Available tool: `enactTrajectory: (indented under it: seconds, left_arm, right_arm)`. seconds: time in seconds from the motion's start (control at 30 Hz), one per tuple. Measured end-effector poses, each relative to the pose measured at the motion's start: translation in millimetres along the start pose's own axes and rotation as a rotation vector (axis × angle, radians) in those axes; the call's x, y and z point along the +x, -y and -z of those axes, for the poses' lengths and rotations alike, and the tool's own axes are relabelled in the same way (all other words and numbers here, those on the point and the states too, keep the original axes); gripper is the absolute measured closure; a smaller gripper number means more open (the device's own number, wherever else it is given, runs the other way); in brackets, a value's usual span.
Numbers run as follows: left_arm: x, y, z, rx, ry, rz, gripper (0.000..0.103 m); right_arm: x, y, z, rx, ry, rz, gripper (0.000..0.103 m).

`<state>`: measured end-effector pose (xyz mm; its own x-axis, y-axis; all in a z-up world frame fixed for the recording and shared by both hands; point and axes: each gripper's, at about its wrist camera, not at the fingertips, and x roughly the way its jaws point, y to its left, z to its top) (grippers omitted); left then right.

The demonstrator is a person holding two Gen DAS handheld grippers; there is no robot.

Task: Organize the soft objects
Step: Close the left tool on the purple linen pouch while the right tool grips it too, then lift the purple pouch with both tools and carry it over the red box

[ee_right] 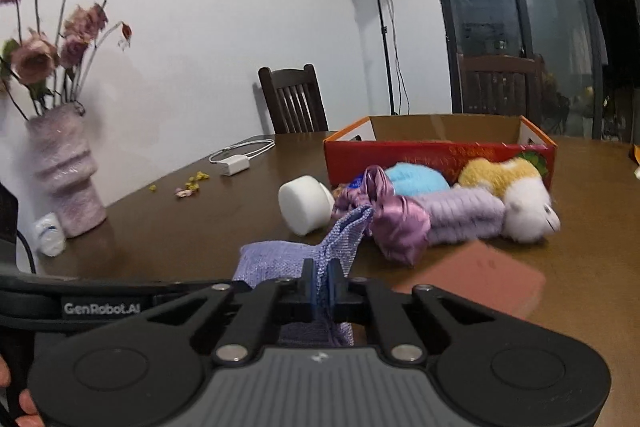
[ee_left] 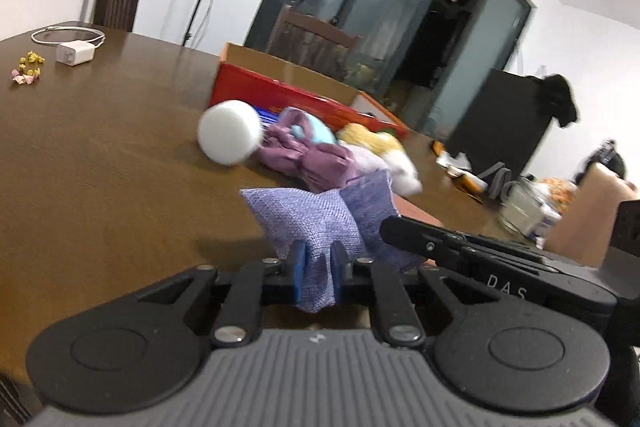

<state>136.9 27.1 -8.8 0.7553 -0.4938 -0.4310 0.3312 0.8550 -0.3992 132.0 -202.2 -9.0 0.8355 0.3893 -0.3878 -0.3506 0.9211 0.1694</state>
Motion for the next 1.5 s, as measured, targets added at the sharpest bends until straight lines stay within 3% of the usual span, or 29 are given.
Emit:
enactTrajectory:
  seconds: [0.13,0.17,0.2,0.3,0.43,0.47,0.5,0.53,0.6,0.63,0.73,0.77,0.9,1.03,1.2,1.33,1.5]
  left_arm:
    - [-14,18,18,0.039,-0.012,0.014,0.087]
    - [-13,20,22,0.044,-0.024,0.005,0.083]
    - [-10,20,25,0.047,-0.039,-0.004,0.07]
    - [-4,18,31,0.038,-0.058,-0.017,0.056]
    - [7,16,31,0.046,-0.071,-0.028,0.056]
    - [8,15,31,0.044,-0.075,-0.026,0.066]
    - [9,14,31,0.044,-0.078,-0.023,0.074]
    - [10,14,31,0.048,-0.08,-0.012,0.075]
    - [9,12,31,0.045,-0.082,0.011,0.081]
    - [9,12,31,0.047,-0.081,0.019,0.082]
    - [8,15,32,0.075,-0.077,0.017,0.086]
    - [7,16,32,0.088,-0.073,0.017,0.088]
    - [1,20,28,0.109,-0.06,0.031,0.092]
    - [-6,21,1,0.098,0.003,0.069,0.092]
    - [12,22,-70,0.128,0.097,0.115,0.092]
    - [60,18,-142,0.151,0.134,0.1,0.092]
    - [156,-5,-205,0.132,0.117,-0.034,0.092]
  right_arm:
    - [-39,3,15,0.049,0.003,-0.003,0.098]
    - [-45,4,19,0.054,0.0,0.005,0.097]
    - [-49,6,23,0.059,-0.005,0.018,0.097]
    - [-52,17,32,0.084,-0.034,0.048,0.097]
    - [-48,33,41,0.145,-0.053,0.06,0.093]
    - [-48,35,43,0.155,-0.048,0.056,0.092]
    - [-48,38,45,0.171,-0.036,0.045,0.086]
    - [-49,40,45,0.191,-0.016,0.034,0.08]
    - [-49,44,46,0.218,0.008,0.01,0.048]
    - [-47,46,46,0.23,0.011,0.003,0.046]
    - [-34,48,48,0.242,-0.019,0.018,0.059]
    - [-29,47,49,0.231,-0.035,0.028,0.077]
    - [-21,37,51,0.182,-0.059,0.019,0.088]
    - [-31,29,35,0.148,0.006,-0.003,0.089]
    - [-24,35,-27,0.081,0.107,-0.03,0.089]
    - [17,58,-100,0.031,0.159,-0.03,0.089]
    - [114,102,-167,0.068,0.111,-0.015,0.089]
